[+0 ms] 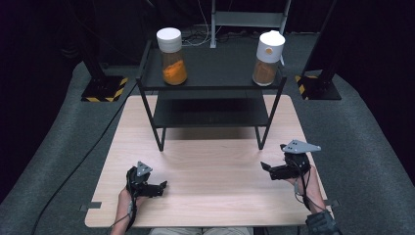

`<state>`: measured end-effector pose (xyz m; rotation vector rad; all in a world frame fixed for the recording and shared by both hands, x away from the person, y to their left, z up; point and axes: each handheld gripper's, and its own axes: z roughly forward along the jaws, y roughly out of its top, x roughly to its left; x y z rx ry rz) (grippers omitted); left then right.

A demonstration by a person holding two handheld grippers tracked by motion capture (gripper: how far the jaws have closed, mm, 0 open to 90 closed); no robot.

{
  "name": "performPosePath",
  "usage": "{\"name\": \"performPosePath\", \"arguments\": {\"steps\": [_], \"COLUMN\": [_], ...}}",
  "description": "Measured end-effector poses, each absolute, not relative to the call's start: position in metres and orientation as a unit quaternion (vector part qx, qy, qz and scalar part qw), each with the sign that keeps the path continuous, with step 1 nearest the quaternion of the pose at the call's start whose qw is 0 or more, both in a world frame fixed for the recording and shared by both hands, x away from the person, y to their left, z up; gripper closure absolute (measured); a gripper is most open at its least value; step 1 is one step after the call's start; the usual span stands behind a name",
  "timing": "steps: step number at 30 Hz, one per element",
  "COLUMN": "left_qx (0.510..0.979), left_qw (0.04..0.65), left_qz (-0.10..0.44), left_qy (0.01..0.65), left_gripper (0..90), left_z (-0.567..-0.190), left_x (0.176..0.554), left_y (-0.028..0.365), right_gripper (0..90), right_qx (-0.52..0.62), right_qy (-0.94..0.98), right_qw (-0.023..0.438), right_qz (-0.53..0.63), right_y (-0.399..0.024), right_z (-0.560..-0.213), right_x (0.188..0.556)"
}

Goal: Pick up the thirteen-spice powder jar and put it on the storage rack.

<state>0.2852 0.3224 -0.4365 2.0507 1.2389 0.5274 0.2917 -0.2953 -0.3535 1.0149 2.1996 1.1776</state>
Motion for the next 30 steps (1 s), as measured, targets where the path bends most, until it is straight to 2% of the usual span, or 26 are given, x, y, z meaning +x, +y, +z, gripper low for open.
{"name": "performPosePath", "arguments": {"steps": [7, 12, 30], "left_qx": [0.787, 0.787, 0.786], "left_qw": [0.337, 0.337, 0.336], "left_qz": [0.202, 0.202, 0.203], "left_qy": [0.475, 0.475, 0.478], "left_gripper": [0.9, 0.9, 0.7], "left_z": [-0.436, -0.436, -0.436], "left_x": [0.285, 0.285, 0.285], "left_y": [0.322, 0.322, 0.322], "right_gripper": [0.0, 0.0, 0.0], "right_qx": [0.403, 0.421, 0.428], "right_qy": [0.794, 0.787, 0.769], "right_qw": [0.178, 0.166, 0.198], "right_qz": [0.419, 0.420, 0.433], "right_y": [-0.295, -0.296, -0.293], "right_z": [-0.411, -0.437, -0.447], "right_x": [0.296, 0.291, 0.276]}}
